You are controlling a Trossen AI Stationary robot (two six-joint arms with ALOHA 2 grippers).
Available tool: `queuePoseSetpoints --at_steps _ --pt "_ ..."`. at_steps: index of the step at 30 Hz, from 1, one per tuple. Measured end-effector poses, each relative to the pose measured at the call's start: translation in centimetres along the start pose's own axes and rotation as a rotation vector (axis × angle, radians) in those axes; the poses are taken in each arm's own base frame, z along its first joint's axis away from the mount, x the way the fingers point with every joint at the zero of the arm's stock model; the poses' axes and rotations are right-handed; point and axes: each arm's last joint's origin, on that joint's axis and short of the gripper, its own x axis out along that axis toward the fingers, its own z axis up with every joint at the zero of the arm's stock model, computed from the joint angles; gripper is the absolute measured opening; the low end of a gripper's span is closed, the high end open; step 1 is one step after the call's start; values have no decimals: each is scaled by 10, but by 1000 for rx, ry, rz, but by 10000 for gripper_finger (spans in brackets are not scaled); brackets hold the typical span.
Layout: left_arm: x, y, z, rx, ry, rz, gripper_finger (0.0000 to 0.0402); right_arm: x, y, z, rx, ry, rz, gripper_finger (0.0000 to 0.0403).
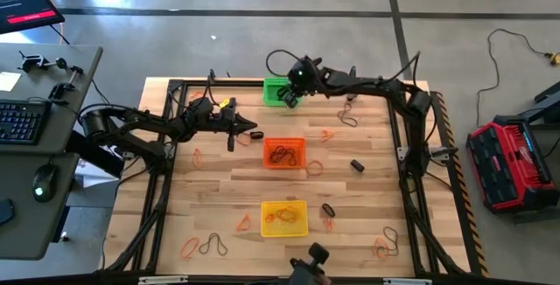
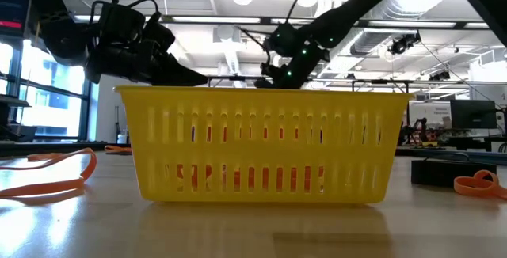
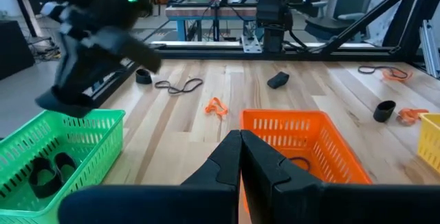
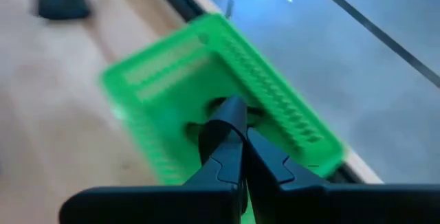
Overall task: Sort rubber bands into baskets
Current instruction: Put the black rubber band into the green bin, then put the orange rubber band into the yellow bin
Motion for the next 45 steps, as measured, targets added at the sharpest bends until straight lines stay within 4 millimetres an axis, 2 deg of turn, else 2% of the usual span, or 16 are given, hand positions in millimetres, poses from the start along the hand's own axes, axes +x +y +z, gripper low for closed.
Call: queuePoseSetpoints --at_steps 3,13,24,33,37,42,45 --pt "0 0 0 -1 0 0 0 7 -6 -1 15 48 -13 0" --pt "0 0 0 -18 0 0 0 25 -4 -13 37 99 -6 11" --pt "0 0 0 -10 0 0 0 28 -11 -14 119 95 -24 41" --pt "0 0 0 -26 3 -1 0 26 -11 -10 72 67 -13 83" --pt "0 0 -1 -32 12 -2 0 16 -9 -3 -12 38 2 66" --pt "0 0 -1 -49 13 -1 0 12 -4 4 -73 -19 18 7" --pt "0 0 -1 -59 17 17 0 11 3 7 -101 -58 49 12"
